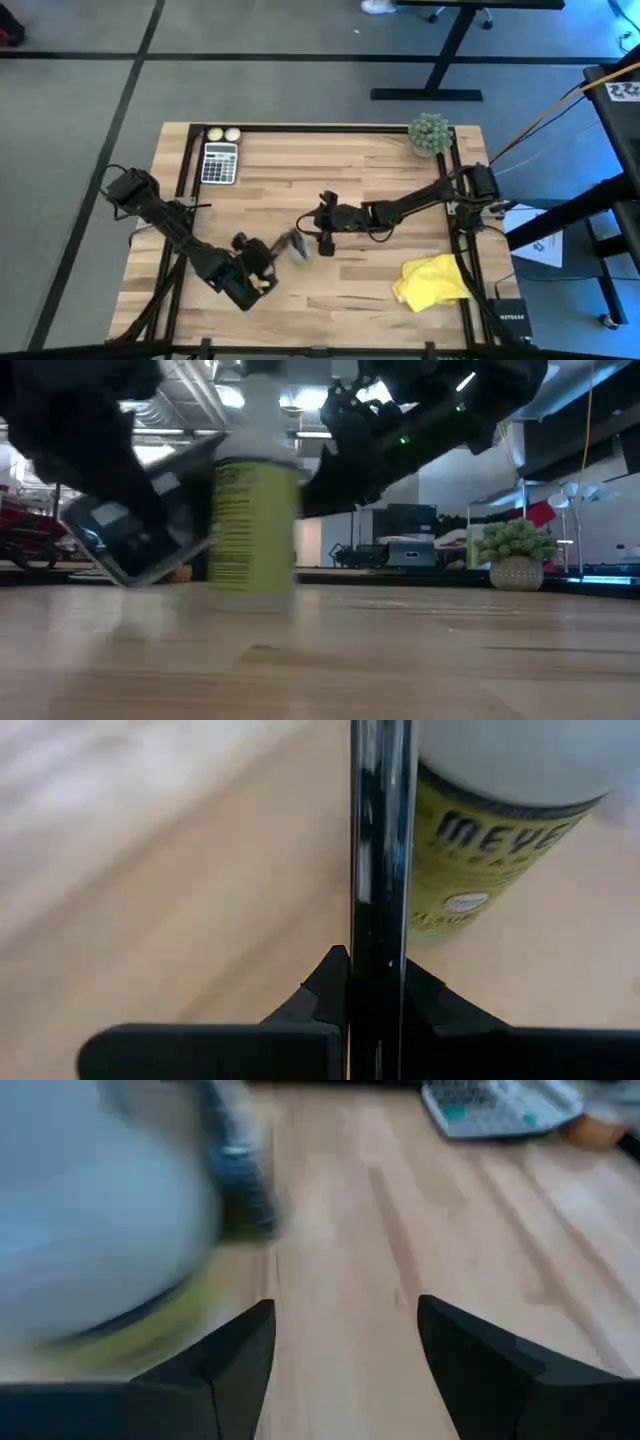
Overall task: Apply microfiber cloth
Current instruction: Spray the back screen of the black cellphone using the spray bottle, then wipe the back screen of the black cellphone using a yellow microfiber cloth
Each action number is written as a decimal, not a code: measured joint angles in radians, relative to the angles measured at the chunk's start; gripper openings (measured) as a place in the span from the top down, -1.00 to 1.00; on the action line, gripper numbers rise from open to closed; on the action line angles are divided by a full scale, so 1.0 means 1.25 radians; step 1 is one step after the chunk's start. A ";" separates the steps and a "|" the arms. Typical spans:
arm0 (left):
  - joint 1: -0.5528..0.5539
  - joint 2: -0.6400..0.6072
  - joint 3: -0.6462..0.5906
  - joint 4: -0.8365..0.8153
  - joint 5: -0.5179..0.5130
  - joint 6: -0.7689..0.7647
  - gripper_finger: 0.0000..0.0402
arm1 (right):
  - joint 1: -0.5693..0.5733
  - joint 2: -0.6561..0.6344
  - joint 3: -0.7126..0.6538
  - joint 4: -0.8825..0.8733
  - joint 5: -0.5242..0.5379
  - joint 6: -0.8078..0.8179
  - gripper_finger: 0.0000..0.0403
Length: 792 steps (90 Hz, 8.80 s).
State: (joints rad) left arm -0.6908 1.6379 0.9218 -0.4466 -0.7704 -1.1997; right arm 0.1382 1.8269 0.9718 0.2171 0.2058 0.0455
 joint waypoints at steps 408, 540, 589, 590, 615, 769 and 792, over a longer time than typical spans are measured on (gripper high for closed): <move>0.042 -0.036 -0.001 0.490 0.008 0.376 0.91 | 0.519 -0.227 -0.039 -0.377 0.183 0.611 -0.32; 0.137 -0.061 -0.001 0.433 0.039 0.359 0.91 | 0.534 -0.122 0.002 0.054 0.584 0.146 -0.86; 0.185 -0.060 -0.001 0.593 0.123 0.539 0.91 | 0.491 -0.106 0.009 0.104 0.490 0.146 -0.86; 0.188 -0.059 -0.001 0.600 0.130 0.545 0.91 | 0.491 -0.106 0.009 0.103 0.490 0.146 -0.86; 0.243 -0.020 0.000 0.705 0.284 0.609 0.91 | 0.491 -0.106 0.009 0.098 0.487 0.144 -0.86; 0.194 -0.148 -0.001 0.466 0.157 0.610 0.91 | 0.492 -0.345 0.008 -0.239 0.246 0.243 -0.67; 0.095 -0.217 -0.001 0.187 0.085 0.384 0.91 | 0.514 -0.481 0.009 -0.621 0.010 0.650 -0.57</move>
State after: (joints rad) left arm -0.5720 1.3668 0.9211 -0.2127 -0.6639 -0.7196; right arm 0.7802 1.2253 0.9836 -0.5588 0.2183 0.8575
